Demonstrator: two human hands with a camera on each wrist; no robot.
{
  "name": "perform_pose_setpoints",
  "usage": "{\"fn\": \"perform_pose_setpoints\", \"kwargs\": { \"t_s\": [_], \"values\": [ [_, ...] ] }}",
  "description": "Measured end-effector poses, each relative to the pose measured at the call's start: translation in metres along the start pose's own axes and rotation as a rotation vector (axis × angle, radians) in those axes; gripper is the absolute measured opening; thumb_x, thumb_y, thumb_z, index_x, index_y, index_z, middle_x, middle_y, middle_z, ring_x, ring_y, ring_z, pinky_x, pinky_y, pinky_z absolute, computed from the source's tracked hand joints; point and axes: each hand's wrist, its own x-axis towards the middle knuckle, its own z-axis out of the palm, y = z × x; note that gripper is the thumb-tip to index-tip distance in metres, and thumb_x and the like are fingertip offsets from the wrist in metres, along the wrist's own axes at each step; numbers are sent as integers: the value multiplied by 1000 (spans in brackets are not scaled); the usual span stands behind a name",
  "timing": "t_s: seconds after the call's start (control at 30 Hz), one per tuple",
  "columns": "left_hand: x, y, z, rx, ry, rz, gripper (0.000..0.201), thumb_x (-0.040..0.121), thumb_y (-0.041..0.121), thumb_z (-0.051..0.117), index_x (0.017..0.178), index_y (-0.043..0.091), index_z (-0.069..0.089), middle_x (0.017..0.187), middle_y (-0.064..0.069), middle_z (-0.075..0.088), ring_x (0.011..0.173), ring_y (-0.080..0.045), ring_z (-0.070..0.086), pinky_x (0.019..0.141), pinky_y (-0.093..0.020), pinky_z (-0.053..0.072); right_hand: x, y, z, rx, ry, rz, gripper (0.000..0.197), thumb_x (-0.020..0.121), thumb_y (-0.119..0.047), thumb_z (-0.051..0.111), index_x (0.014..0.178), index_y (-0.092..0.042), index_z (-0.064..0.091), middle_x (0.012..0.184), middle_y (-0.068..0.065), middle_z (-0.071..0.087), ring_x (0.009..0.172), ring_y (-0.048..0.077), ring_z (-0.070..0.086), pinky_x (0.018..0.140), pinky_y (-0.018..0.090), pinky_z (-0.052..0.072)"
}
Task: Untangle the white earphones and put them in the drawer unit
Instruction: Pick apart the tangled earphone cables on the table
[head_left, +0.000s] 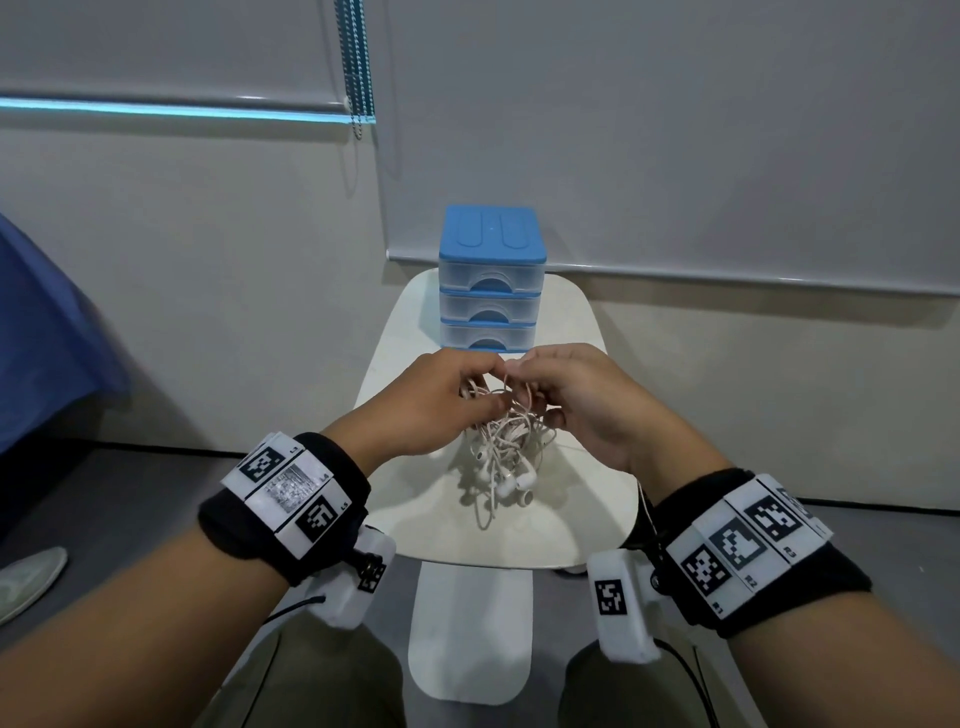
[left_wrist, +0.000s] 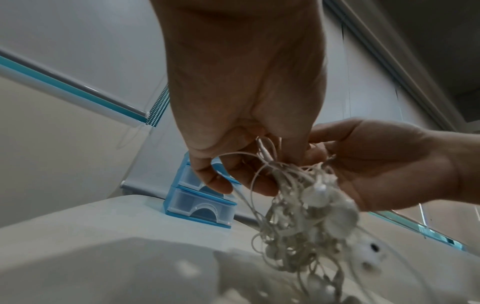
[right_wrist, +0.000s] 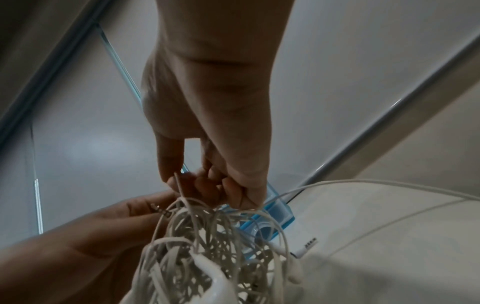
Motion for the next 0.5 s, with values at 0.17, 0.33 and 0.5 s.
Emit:
{"fn": "perform_pose_setpoints", "kwargs": {
  "t_s": [0.17, 0.33, 0.5],
  "values": [
    [4, -7, 5, -32, 11, 27, 17, 96, 24, 72, 98, 40, 76, 84, -3, 72, 73, -19, 62, 77, -41, 55, -3, -7, -2, 50, -53, -58, 14, 100, -6, 57, 94, -10, 70, 55, -7, 47, 53, 4, 44, 53, 17, 36],
    [6, -7, 2, -18, 30, -33, 5, 96, 33, 74, 93, 36, 77, 66, 12, 62, 62, -6, 56, 66, -25, 49, -10, -9, -3, 115, -168, -176, 32, 101, -5, 52, 118, -23, 73, 64, -1, 44, 64, 5, 46, 63, 22, 35],
    [5, -8, 3, 16, 9, -74, 10, 95, 31, 74, 86, 32, 77, 61, 15, 62, 60, -6, 56, 65, -23, 47, -17, -20, -12, 370, -263, -254, 7, 71, -18, 58, 75, -16, 63, 108, 3, 68, 105, 15, 55, 78, 34, 33]
  ]
}}
